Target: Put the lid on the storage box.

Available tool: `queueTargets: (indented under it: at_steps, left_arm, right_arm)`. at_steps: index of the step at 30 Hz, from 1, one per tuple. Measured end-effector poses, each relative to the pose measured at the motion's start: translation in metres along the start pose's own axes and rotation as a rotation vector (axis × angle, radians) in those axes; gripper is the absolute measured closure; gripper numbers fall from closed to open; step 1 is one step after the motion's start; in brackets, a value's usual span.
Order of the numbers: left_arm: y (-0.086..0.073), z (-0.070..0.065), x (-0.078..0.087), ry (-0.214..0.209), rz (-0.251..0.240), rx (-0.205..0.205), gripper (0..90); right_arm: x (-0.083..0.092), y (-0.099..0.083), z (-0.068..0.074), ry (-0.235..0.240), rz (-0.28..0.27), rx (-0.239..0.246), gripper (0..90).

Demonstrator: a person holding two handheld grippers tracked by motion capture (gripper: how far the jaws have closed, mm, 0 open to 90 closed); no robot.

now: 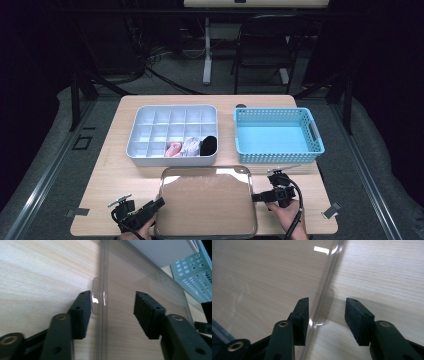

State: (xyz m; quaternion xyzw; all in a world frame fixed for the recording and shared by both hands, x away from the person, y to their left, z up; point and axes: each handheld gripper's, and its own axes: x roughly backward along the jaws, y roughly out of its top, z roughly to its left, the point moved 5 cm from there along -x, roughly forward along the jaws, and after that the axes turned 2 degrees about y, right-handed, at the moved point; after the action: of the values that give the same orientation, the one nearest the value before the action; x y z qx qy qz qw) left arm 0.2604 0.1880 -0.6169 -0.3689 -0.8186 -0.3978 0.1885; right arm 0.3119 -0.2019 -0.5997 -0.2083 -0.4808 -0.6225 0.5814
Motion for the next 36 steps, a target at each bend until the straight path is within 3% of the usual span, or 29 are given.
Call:
queueTargets:
  at_steps: [5,6,10,13,18,22,23,26,30,32,36]
  left_arm:
    - [0.000,0.000,-0.001,0.005,-0.002,0.002,51.7]
    - [0.000,0.000,-0.001,0.006,-0.003,0.006,51.7]
    - [0.000,0.001,-0.001,-0.005,-0.011,0.034,51.8]
    - [0.000,-0.003,-0.003,0.010,-0.014,0.024,51.8]
    - [-0.002,-0.006,-0.005,-0.009,-0.006,0.035,52.1]
    - [0.001,-0.002,-0.004,-0.038,0.030,0.061,53.6]
    - [0.002,-0.001,-0.004,-0.049,0.039,0.072,55.0]
    - [0.006,0.001,-0.005,-0.068,0.076,0.091,56.4]
    - [0.009,0.004,-0.005,-0.078,0.129,0.062,58.4]
    - [0.010,0.006,-0.006,-0.088,0.132,0.075,63.5]
    - [0.010,0.007,-0.006,-0.078,0.134,0.053,69.0]
  right_arm:
    - [-0.004,0.002,0.006,-0.025,0.016,0.042,63.2]
    - [-0.004,0.002,0.006,-0.026,0.008,0.024,64.9]
    - [-0.005,0.002,0.006,-0.035,-0.002,0.037,66.3]
    - [-0.004,0.002,0.005,-0.034,0.009,0.030,66.7]
    - [-0.005,0.002,0.007,-0.046,-0.008,0.029,66.6]
    - [-0.004,0.001,0.007,-0.053,0.006,0.040,66.7]
    - [-0.006,0.002,0.008,-0.048,-0.023,0.021,66.7]
    - [-0.005,0.001,0.007,-0.053,0.005,0.039,66.7]
    - [-0.005,0.002,0.007,-0.052,-0.007,0.032,66.8]
    - [-0.005,0.002,0.007,-0.051,-0.004,0.034,66.9]
    - [-0.005,0.003,0.006,-0.053,-0.004,0.035,67.0]
